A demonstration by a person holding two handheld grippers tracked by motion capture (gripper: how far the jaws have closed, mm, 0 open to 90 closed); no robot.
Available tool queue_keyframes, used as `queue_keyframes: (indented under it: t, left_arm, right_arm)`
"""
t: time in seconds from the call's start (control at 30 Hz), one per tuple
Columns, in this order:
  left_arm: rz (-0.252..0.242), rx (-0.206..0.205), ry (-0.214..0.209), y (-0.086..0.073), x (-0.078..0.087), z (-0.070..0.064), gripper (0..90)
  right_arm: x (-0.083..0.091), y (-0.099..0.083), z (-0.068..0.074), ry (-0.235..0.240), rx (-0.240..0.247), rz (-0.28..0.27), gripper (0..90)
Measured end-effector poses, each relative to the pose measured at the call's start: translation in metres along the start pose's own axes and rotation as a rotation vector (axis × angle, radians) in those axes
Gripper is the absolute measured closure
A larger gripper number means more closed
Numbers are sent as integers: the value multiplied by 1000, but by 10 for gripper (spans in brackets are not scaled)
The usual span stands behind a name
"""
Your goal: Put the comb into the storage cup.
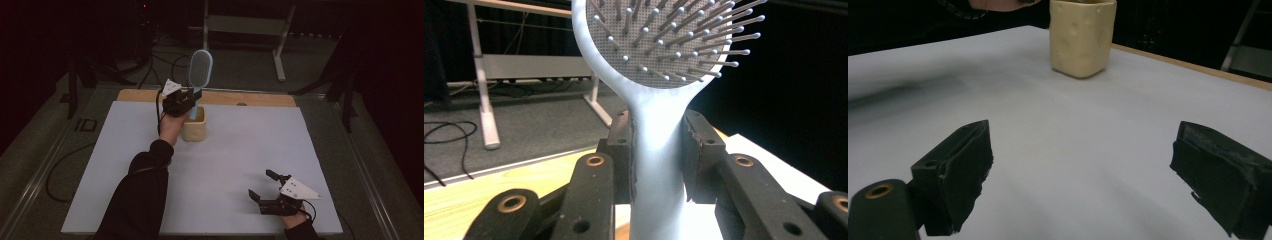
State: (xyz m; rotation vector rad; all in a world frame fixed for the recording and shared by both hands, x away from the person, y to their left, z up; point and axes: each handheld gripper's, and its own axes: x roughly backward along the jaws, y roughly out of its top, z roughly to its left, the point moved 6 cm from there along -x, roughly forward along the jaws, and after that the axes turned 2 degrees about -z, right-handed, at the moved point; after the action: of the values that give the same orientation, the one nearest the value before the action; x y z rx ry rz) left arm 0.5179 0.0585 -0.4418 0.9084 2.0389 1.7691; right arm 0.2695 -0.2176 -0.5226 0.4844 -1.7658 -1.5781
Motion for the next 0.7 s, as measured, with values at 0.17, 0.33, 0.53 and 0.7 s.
queue_keyframes:
  t: [0.17, 0.33, 0.53, 0.7]
  left_arm:
    - [-9, -12, 2, -7, 0, 1, 697]
    - [-14, -59, 13, -16, 1, 1, 696]
    - [-18, -74, 9, -26, 2, 0, 695]
    - [-16, -121, 26, -30, 4, -1, 690]
  right_arm:
    - [0, 0, 0, 2, 0, 0, 93]
    - [0, -1, 0, 6, -1, 2, 93]
    - [-1, -1, 1, 7, 1, 5, 92]
    - [-1, -1, 1, 9, -1, 6, 93]
